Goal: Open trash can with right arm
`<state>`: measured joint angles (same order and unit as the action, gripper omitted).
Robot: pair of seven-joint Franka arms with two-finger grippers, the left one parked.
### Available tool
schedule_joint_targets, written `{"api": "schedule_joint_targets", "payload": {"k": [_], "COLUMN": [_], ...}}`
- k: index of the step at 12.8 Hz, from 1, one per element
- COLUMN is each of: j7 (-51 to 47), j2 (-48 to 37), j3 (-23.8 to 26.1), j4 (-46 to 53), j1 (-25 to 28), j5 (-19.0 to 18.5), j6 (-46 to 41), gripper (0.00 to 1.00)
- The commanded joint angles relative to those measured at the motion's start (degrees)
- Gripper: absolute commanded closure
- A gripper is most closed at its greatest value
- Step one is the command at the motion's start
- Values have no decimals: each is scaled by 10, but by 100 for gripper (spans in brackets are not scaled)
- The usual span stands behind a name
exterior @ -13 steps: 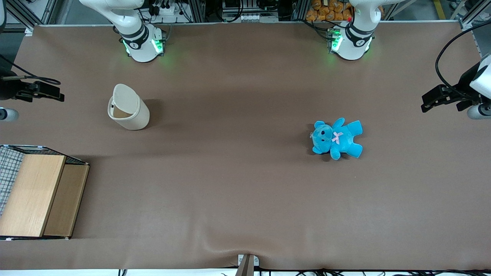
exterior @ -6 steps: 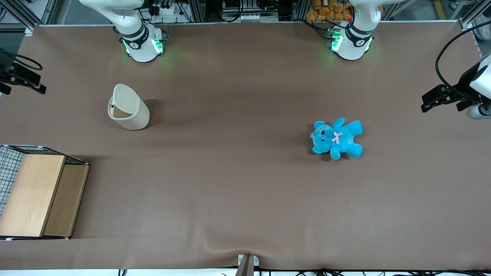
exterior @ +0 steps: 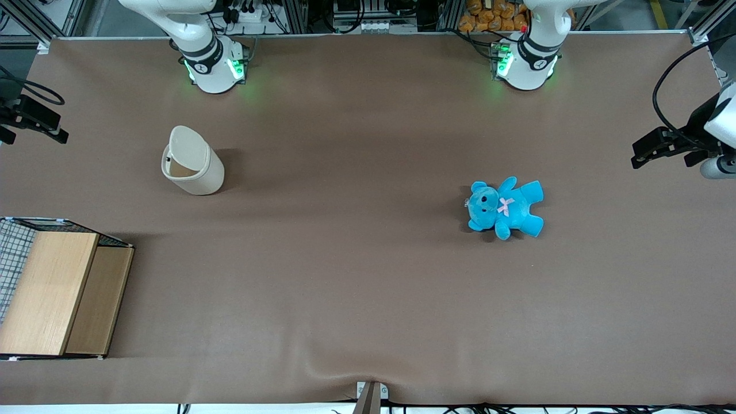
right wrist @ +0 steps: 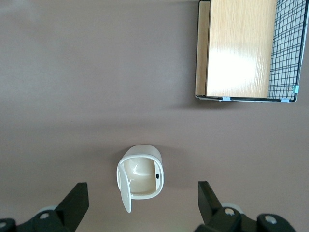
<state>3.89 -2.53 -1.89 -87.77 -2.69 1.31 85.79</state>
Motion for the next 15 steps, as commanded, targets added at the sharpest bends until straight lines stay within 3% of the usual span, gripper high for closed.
{"api": "schedule_joint_targets", "payload": {"k": [1, 15], "j7": [0, 1], "j2": [-5, 4], "j3": [1, 1], "j4": [-1, 9], "j1": [0, -2], "j5": [7, -1], "j6": [4, 8], "gripper": [0, 0]}}
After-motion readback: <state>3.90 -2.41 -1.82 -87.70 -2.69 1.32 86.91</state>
